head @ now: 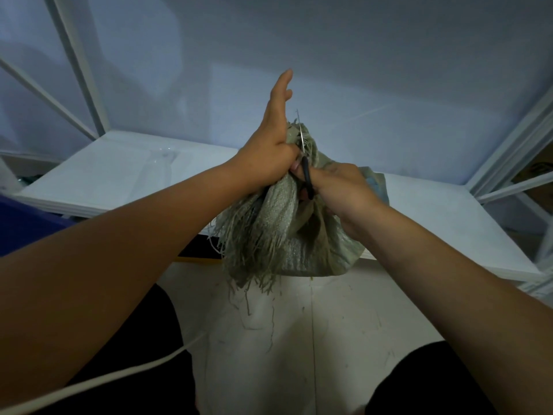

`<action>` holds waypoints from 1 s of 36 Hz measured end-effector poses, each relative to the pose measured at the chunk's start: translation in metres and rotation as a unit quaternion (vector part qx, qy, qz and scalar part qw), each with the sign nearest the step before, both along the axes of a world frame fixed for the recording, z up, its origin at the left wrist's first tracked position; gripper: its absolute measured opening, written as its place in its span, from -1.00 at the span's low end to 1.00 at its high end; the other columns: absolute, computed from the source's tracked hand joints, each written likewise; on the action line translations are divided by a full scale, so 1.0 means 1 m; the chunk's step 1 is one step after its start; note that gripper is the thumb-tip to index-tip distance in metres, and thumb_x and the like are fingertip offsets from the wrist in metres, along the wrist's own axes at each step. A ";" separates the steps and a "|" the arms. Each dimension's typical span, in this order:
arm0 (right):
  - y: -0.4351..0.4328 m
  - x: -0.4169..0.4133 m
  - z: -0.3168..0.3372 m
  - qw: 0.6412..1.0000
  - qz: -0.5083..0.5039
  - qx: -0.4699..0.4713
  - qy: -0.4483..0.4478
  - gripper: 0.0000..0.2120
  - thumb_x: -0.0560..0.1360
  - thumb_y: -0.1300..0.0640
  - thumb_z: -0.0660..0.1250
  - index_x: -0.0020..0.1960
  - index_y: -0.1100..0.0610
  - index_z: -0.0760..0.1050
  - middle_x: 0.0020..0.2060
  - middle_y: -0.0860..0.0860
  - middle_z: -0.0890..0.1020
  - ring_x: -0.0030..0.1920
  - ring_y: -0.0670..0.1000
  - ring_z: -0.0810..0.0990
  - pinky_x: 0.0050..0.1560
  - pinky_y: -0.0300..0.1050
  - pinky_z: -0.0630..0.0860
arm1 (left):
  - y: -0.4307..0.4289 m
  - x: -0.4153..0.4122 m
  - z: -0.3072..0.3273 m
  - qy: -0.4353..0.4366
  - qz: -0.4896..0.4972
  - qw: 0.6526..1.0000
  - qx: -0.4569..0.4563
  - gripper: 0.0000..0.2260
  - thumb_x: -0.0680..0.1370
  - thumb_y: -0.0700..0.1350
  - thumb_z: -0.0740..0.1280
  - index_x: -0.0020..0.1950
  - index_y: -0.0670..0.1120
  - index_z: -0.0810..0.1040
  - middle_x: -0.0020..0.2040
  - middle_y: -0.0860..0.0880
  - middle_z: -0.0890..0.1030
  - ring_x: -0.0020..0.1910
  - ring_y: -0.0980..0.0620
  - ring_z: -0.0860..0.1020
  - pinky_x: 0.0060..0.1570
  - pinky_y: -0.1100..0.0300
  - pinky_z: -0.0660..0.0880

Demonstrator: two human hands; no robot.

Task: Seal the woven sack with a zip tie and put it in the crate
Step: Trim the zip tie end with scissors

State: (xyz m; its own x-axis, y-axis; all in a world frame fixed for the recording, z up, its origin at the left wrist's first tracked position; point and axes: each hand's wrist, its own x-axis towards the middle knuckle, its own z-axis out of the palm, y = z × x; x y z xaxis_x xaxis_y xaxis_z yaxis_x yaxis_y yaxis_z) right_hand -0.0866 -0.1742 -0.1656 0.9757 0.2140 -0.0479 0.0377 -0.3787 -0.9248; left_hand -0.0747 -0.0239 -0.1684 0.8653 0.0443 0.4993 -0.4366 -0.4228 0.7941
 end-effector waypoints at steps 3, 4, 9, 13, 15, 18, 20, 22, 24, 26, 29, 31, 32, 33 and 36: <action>0.002 0.001 -0.003 1.000 -0.003 0.011 -0.002 -0.55 0.38 -0.23 0.54 -0.15 0.14 0.53 -0.28 0.13 0.50 -0.33 0.02 0.42 -0.35 -0.18 0.28 | 0.001 0.001 0.000 -0.001 0.001 1.000 0.004 -0.06 0.41 -0.48 0.24 0.60 0.08 -0.14 0.58 -0.12 0.07 0.45 -0.37 0.30 0.05 0.25 0.42; 0.003 0.002 -0.004 1.000 -0.003 0.014 -0.002 -0.56 0.37 -0.24 0.54 -0.14 0.14 0.53 -0.28 0.13 0.50 -0.31 0.03 0.43 -0.33 -0.17 0.29 | 0.001 0.002 0.000 -0.002 -0.001 1.000 0.003 -0.06 0.41 -0.47 0.25 0.60 0.08 -0.15 0.58 -0.12 0.07 0.44 -0.38 0.31 0.04 0.25 0.42; 0.005 0.003 -0.006 1.000 -0.002 0.020 -0.001 -0.57 0.38 -0.22 0.54 -0.15 0.12 0.49 -0.28 0.11 0.48 -0.32 0.01 0.42 -0.33 -0.17 0.26 | 0.003 0.002 -0.001 0.000 0.000 1.000 0.005 -0.06 0.42 -0.47 0.25 0.60 0.10 -0.15 0.59 -0.12 0.05 0.42 -0.47 0.27 0.08 0.15 0.43; 0.004 0.002 -0.007 1.000 -0.002 0.025 0.000 -0.56 0.42 -0.15 0.54 -0.30 0.06 0.35 -0.32 0.06 0.41 -0.58 -0.16 0.34 -0.56 -0.35 0.24 | 0.002 0.000 -0.001 0.006 0.007 1.000 0.004 -0.03 0.39 -0.47 0.25 0.61 0.08 -0.18 0.61 -0.10 -0.01 0.60 -0.06 -0.02 0.39 -0.10 0.40; 0.004 0.001 -0.008 1.000 0.002 0.015 -0.001 -0.56 0.43 -0.14 0.53 -0.32 0.06 0.34 -0.34 0.06 0.41 -0.63 -0.19 0.32 -0.59 -0.37 0.22 | 0.002 -0.001 -0.001 0.007 0.007 1.000 0.003 -0.03 0.39 -0.45 0.25 0.61 0.08 -0.19 0.62 -0.08 -0.05 0.61 0.01 -0.05 0.42 -0.20 0.34; 0.004 -0.002 -0.002 1.000 0.001 0.017 0.019 -0.59 0.46 -0.11 0.51 -0.35 0.11 0.43 -0.42 0.05 0.51 -0.60 -0.17 0.37 -0.54 -0.35 0.29 | 0.002 -0.003 -0.002 0.009 0.007 1.000 0.013 -0.04 0.40 -0.43 0.24 0.61 0.07 -0.23 0.63 -0.05 -0.11 0.61 -0.01 -0.04 0.42 -0.15 0.35; 0.005 -0.003 0.009 0.999 -0.024 0.024 0.026 -0.63 0.45 -0.07 0.53 -0.35 0.15 0.53 -0.50 0.02 0.58 -0.63 -0.16 0.38 -0.58 -0.35 0.28 | 0.003 -0.002 -0.002 0.012 0.016 1.000 0.009 -0.03 0.41 -0.43 0.24 0.61 0.05 -0.25 0.63 -0.04 -0.15 0.61 0.03 -0.10 0.49 -0.09 0.27; 0.006 -0.001 0.017 0.999 -0.045 0.028 0.009 -0.65 0.43 -0.05 0.55 -0.36 0.16 0.56 -0.53 0.02 0.58 -0.69 -0.17 0.33 -0.64 -0.37 0.22 | 0.005 -0.001 -0.001 0.014 0.023 1.000 -0.008 -0.03 0.42 -0.42 0.25 0.61 0.05 -0.27 0.63 -0.07 -0.16 0.61 0.02 -0.12 0.51 -0.11 0.21; 0.008 0.001 0.018 0.999 -0.045 0.019 -0.006 -0.63 0.42 -0.09 0.55 -0.37 0.15 0.58 -0.49 0.03 0.58 -0.59 -0.14 0.38 -0.55 -0.32 0.27 | 0.007 0.000 0.001 0.016 0.025 0.999 -0.015 -0.01 0.41 -0.42 0.26 0.61 0.07 -0.28 0.63 -0.08 -0.16 0.61 -0.02 -0.10 0.49 -0.14 0.26; 0.008 0.000 0.015 0.999 -0.043 0.002 -0.007 -0.63 0.42 -0.12 0.53 -0.36 0.13 0.59 -0.47 0.02 0.59 -0.50 -0.13 0.42 -0.48 -0.29 0.31 | 0.007 -0.001 0.001 0.019 0.022 0.999 -0.014 0.01 0.39 -0.42 0.26 0.61 0.08 -0.28 0.63 -0.08 -0.16 0.61 -0.02 -0.11 0.48 -0.11 0.29; 0.007 -0.001 0.013 0.999 -0.042 -0.015 -0.005 -0.61 0.43 -0.13 0.53 -0.40 0.11 0.57 -0.51 -0.03 0.59 -0.62 -0.22 0.38 -0.56 -0.34 0.27 | 0.007 -0.002 -0.002 0.022 0.019 1.000 -0.009 0.02 0.38 -0.42 0.28 0.60 0.10 -0.28 0.63 -0.08 -0.14 0.61 -0.03 -0.09 0.44 -0.15 0.32; 0.007 -0.001 0.013 0.999 -0.041 -0.018 -0.007 -0.61 0.42 -0.14 0.53 -0.41 0.10 0.56 -0.50 -0.02 0.60 -0.61 -0.21 0.39 -0.48 -0.30 0.29 | 0.007 -0.001 -0.002 0.023 0.020 1.000 -0.007 0.03 0.37 -0.41 0.29 0.60 0.11 -0.27 0.63 -0.07 -0.13 0.61 -0.04 -0.09 0.41 -0.17 0.36; 0.007 -0.001 0.013 0.999 -0.040 -0.016 -0.008 -0.61 0.42 -0.14 0.53 -0.41 0.10 0.56 -0.50 -0.02 0.60 -0.57 -0.19 0.41 -0.44 -0.27 0.30 | 0.007 -0.002 -0.002 0.023 0.020 1.000 -0.008 0.04 0.36 -0.40 0.29 0.60 0.12 -0.26 0.63 -0.06 -0.12 0.61 -0.04 -0.09 0.40 -0.18 0.37; 0.007 -0.001 0.013 0.999 -0.038 -0.013 -0.008 -0.60 0.42 -0.14 0.53 -0.42 0.10 0.56 -0.50 -0.02 0.59 -0.53 -0.18 0.42 -0.40 -0.25 0.31 | 0.007 -0.002 -0.002 0.022 0.020 1.000 -0.009 0.03 0.35 -0.40 0.29 0.61 0.12 -0.26 0.63 -0.06 -0.12 0.61 -0.04 -0.10 0.39 -0.19 0.39; 0.006 -0.001 0.012 0.999 -0.036 -0.009 -0.005 -0.60 0.42 -0.14 0.53 -0.43 0.10 0.55 -0.50 -0.02 0.59 -0.47 -0.15 0.44 -0.36 -0.22 0.33 | 0.007 -0.001 -0.001 0.013 0.021 1.000 -0.009 0.01 0.36 -0.39 0.26 0.61 0.09 -0.25 0.63 -0.05 -0.10 0.61 -0.02 -0.10 0.36 -0.17 0.42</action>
